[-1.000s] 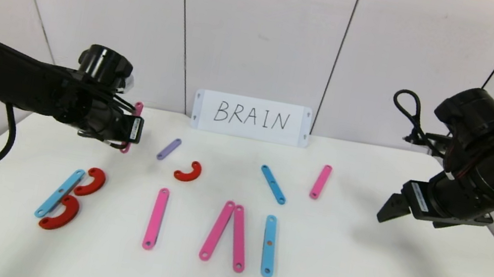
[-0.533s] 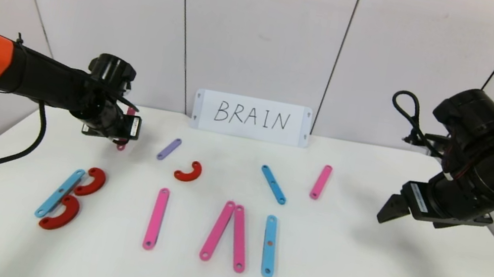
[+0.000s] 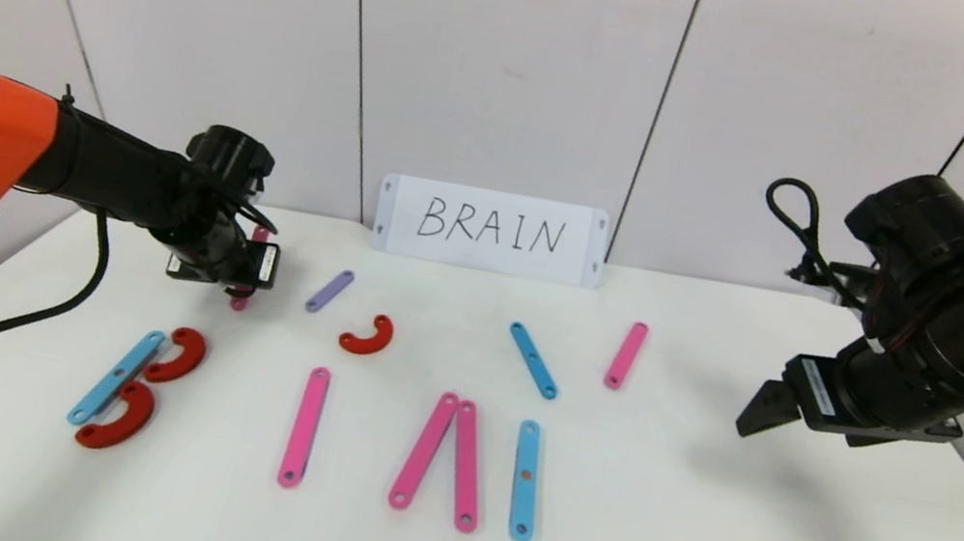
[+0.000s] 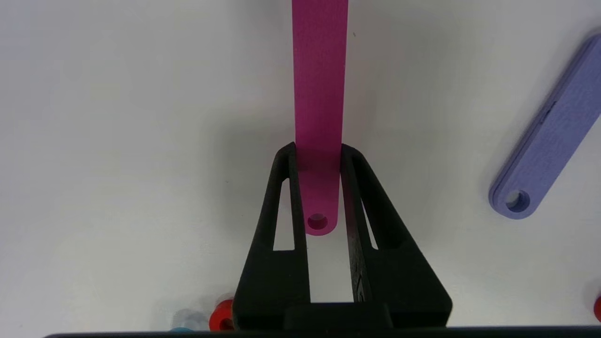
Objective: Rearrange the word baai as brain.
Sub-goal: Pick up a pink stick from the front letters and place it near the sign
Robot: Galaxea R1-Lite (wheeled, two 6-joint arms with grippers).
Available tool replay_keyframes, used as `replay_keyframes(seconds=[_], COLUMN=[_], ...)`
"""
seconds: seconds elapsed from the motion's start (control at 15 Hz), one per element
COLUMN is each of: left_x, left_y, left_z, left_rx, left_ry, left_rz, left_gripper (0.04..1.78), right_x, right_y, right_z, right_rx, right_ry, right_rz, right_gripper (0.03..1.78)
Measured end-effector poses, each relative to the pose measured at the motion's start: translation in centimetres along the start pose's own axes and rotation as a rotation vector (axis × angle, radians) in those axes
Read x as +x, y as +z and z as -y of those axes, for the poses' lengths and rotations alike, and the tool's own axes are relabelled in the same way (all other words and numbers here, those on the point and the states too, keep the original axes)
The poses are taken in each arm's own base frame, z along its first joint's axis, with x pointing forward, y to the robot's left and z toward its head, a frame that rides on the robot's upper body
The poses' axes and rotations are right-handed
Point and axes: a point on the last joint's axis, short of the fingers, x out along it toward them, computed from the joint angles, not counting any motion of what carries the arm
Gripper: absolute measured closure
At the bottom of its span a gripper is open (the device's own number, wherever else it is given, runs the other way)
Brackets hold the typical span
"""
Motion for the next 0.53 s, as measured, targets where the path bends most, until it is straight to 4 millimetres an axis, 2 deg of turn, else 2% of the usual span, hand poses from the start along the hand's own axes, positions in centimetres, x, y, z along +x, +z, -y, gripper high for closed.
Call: replay_keyframes(seconds=[0.13, 0.27, 0.4, 0.53], left_x=[0.03, 0.06, 0.06, 0.04], left_y=[-0.01, -0.01, 0.0, 0.0], left_z=[0.02, 0.11, 0.1, 0.2], left_rx=[0.001, 0.001, 0.0, -0.001], left_ry=[-0.001, -0.008, -0.012, -0.015], left_rz=[-0.001, -0.001, -0.001, -0.001], left_gripper=[1.49, 1.33, 1.06, 0.7], right_x=[0.0, 0.0, 0.0, -0.02], right_y=[0.0, 0.0, 0.0, 0.0], right_z=[0.0, 0.0, 0.0, 0.0], right_rx=[0.0, 0.0, 0.0, 0.0], right_ry=[0.0, 0.0, 0.0, 0.0], right_rz=[0.0, 0.0, 0.0, 0.0], right_gripper=[0.1, 0.1, 0.1, 0.1])
